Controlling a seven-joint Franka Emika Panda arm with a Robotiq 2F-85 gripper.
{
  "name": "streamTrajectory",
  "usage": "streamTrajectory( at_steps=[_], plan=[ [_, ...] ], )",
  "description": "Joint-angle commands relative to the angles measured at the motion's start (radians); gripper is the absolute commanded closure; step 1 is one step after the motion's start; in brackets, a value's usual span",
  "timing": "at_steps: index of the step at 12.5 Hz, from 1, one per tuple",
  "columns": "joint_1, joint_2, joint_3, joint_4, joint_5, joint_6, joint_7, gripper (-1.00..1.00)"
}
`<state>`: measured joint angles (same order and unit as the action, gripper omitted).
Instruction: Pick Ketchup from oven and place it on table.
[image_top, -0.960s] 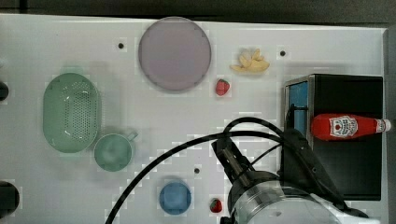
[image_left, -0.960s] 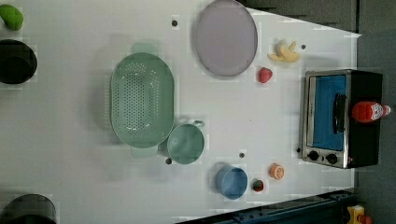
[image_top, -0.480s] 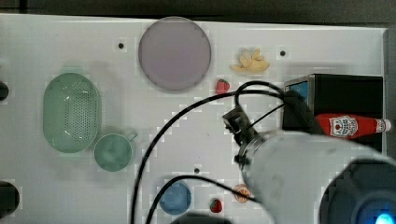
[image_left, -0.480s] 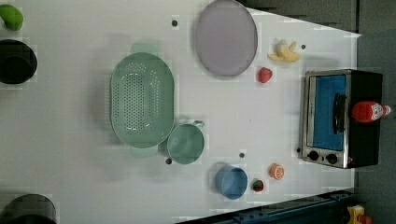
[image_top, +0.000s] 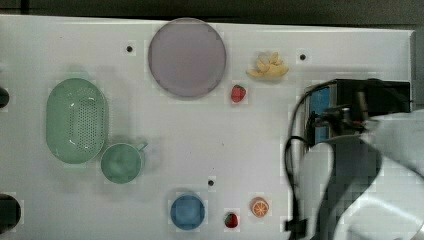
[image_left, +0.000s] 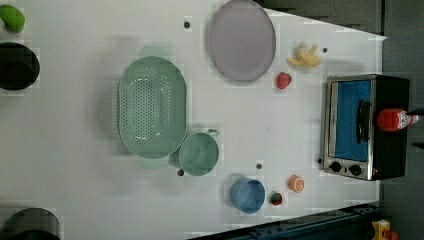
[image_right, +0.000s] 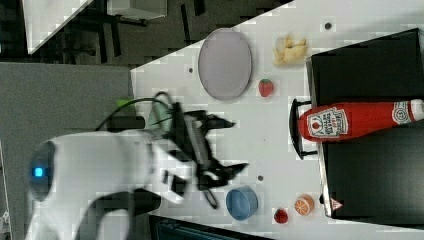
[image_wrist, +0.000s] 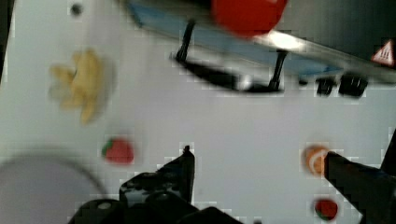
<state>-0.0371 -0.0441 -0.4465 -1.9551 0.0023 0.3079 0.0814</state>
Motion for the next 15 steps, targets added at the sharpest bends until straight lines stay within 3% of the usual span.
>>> streamTrajectory(
  at_steps=[1,3,7,12,14,15],
  plan=[
    [-0.034,0.083,-0.096,0.051,-0.011,0.172,-0.001,-1.00],
    [-0.040,0.155,-0.116,0.085,-0.008,0.183,0.001,-1.00],
    [-0.069,0.309,-0.131,0.106,0.117,0.253,0.002,-1.00],
    [-0.079,0.383,-0.130,0.101,0.172,0.276,0.003,-1.00],
    [-0.079,0.383,-0.129,0.101,0.172,0.279,0.002,-0.37],
    [-0.076,0.379,-0.126,0.107,0.172,0.279,0.002,-0.24]
  ],
)
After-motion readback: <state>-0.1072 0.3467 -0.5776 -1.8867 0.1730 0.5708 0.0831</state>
